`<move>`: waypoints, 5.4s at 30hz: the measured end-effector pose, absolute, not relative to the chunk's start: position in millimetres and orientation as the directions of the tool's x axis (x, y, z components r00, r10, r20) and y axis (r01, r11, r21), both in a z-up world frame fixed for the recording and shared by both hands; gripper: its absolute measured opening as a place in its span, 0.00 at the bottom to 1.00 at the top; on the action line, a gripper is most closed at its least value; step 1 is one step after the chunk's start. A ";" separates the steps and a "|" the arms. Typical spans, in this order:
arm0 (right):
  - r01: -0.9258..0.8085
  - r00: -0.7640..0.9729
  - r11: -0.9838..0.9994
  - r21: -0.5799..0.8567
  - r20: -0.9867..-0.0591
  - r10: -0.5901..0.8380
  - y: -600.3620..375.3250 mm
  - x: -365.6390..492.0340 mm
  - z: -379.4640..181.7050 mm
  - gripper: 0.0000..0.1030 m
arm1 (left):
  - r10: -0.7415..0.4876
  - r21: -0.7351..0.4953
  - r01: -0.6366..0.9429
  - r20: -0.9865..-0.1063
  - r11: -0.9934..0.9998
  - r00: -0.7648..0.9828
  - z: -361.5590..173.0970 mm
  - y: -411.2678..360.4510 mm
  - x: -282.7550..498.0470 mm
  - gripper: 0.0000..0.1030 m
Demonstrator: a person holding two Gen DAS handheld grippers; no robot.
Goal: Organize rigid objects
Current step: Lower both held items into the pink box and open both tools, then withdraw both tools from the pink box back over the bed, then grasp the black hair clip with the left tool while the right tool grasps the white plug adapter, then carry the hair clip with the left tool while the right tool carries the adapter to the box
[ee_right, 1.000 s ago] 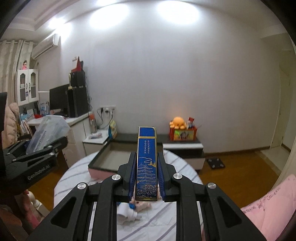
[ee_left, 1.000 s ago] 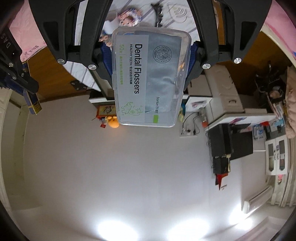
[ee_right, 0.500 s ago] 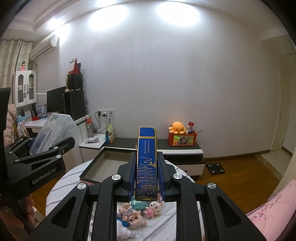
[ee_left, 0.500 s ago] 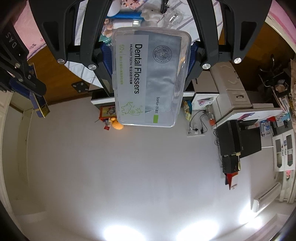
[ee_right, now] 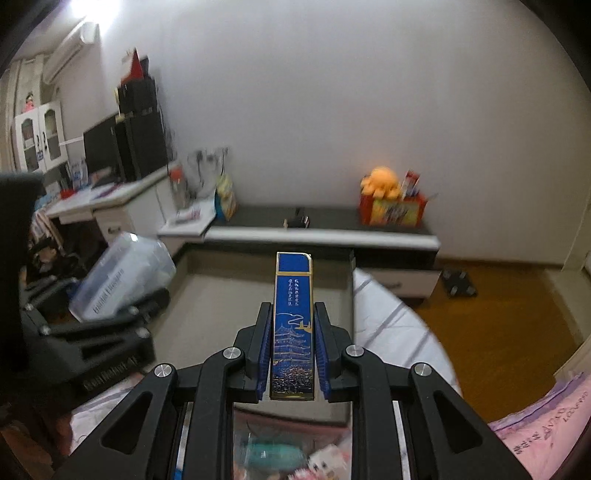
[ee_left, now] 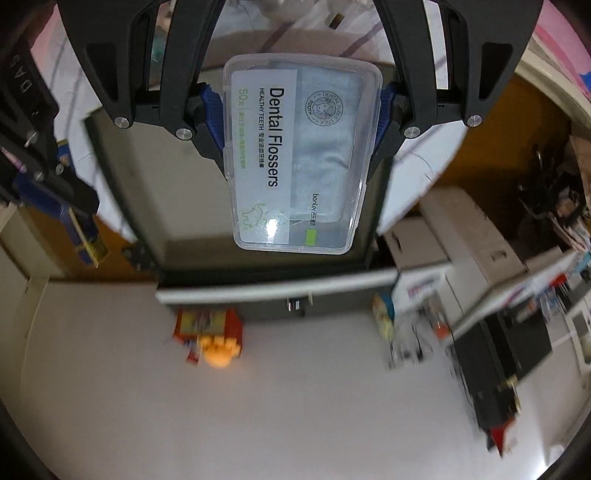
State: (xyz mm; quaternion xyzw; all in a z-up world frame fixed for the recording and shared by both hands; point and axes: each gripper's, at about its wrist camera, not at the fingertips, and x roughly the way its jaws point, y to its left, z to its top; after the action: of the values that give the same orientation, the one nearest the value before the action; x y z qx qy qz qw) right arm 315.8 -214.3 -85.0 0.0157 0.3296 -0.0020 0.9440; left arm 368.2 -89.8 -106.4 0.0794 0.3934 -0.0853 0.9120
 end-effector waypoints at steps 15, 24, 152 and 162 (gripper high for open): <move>0.025 0.568 0.998 0.054 -0.823 0.030 -224.8 370.3 -162.3 0.24 | -0.072 0.063 0.237 -0.852 0.969 0.519 -160.8 -96.7 403.0 0.77; 0.044 0.612 0.998 0.043 -0.791 0.007 -228.9 363.6 -146.9 0.64 | -0.046 0.078 0.205 -0.841 0.976 0.539 -156.8 -94.0 404.8 0.82; 0.057 0.660 0.992 0.113 -0.749 0.047 -173.7 155.8 -139.3 0.50 | -0.166 -0.028 0.232 -0.780 0.972 0.603 -147.4 4.8 184.8 0.19; 0.052 0.861 0.995 0.086 -0.508 -0.001 -182.1 109.0 -39.4 0.50 | -0.211 -0.031 0.238 -0.578 0.971 0.788 -49.2 -5.4 153.9 0.19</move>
State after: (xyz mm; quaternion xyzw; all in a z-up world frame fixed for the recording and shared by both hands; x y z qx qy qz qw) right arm 109.0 -182.1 -39.4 0.0485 0.2632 -0.0139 0.9634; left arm 153.9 -5.4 -49.2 0.0218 0.3029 -0.1188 0.9454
